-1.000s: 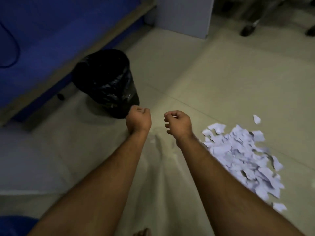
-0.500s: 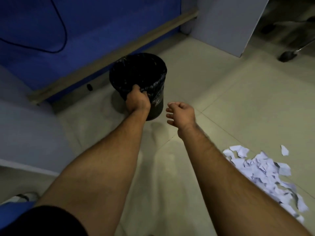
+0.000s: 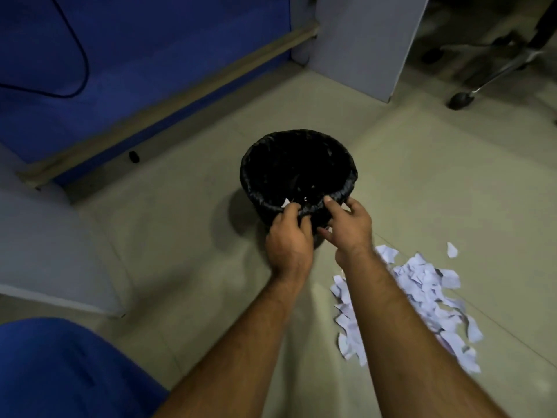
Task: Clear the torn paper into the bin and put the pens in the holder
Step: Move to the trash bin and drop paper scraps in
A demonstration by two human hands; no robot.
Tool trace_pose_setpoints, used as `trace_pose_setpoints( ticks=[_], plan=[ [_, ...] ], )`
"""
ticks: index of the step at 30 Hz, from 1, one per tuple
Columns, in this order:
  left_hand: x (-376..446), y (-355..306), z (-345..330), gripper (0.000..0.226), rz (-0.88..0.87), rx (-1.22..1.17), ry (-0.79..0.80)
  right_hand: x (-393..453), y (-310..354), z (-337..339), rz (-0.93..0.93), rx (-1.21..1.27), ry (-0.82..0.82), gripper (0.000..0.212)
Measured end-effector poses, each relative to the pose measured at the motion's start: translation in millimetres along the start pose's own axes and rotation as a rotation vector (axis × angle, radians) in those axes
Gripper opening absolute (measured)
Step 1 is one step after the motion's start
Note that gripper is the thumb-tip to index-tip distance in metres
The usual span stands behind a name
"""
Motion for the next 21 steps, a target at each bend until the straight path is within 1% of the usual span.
trace_pose_setpoints(
  ticks=[3,7,9,11,13,14,16,17,18,19,21],
  plan=[
    [-23.4,-11.3,-9.8,0.032,-0.006,-0.048,-0.001,-8.0,0.2,30.4,0.015,0.01,-0.004,0.024],
    [-28.3,-10.5,-11.2,0.025,0.052,-0.128,-0.012,-9.9,0.8,34.5,0.041,-0.03,-0.029,0.024],
    [-29.3,-11.7,-12.3,0.024,0.055,-0.157,0.007,-10.4,2.3,32.7,0.048,-0.054,-0.051,0.032],
    [-34.2,-14.8,-10.9,0.028,0.052,-0.189,0.013,-11.3,2.6,31.9,0.05,-0.093,-0.067,0.04],
    [-40.6,-15.6,-7.0,0.034,0.041,-0.244,-0.016,-12.2,0.5,34.2,0.06,-0.091,-0.076,0.036],
    [-45.0,-15.1,-3.9,0.032,0.032,-0.268,-0.036,-14.7,-1.3,38.2,0.061,-0.087,-0.096,0.033],
    [-56.0,-11.5,-1.4,0.02,0.017,-0.287,-0.055,-20.6,-4.5,53.8,0.068,-0.141,-0.183,0.029],
    [-61.0,-8.0,-5.9,0.012,0.012,-0.293,-0.032,-21.2,-8.4,64.5,0.067,-0.182,-0.237,0.028],
    [-68.5,-4.7,-15.9,0.009,0.017,-0.293,0.029,-24.3,-12.4,77.8,0.068,-0.222,-0.288,0.028],
    [-74.7,-2.7,-25.8,0.011,0.015,-0.288,0.101,-27.0,-16.7,88.5,0.071,-0.267,-0.319,0.029],
    [-91.6,0.7,-58.2,0.01,0.015,-0.215,0.306,-35.0,-27.9,117.7,0.056,-0.372,-0.366,0.024]
  ],
)
Point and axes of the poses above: each hand's wrist, its own x-axis towards the middle knuckle, its own z-axis out of the back of the hand, y = z × x, the point moved 8 cm from there along x, towards the middle knuckle, and after that the axes turned 1 degree about -y, right-handed, at the moved point
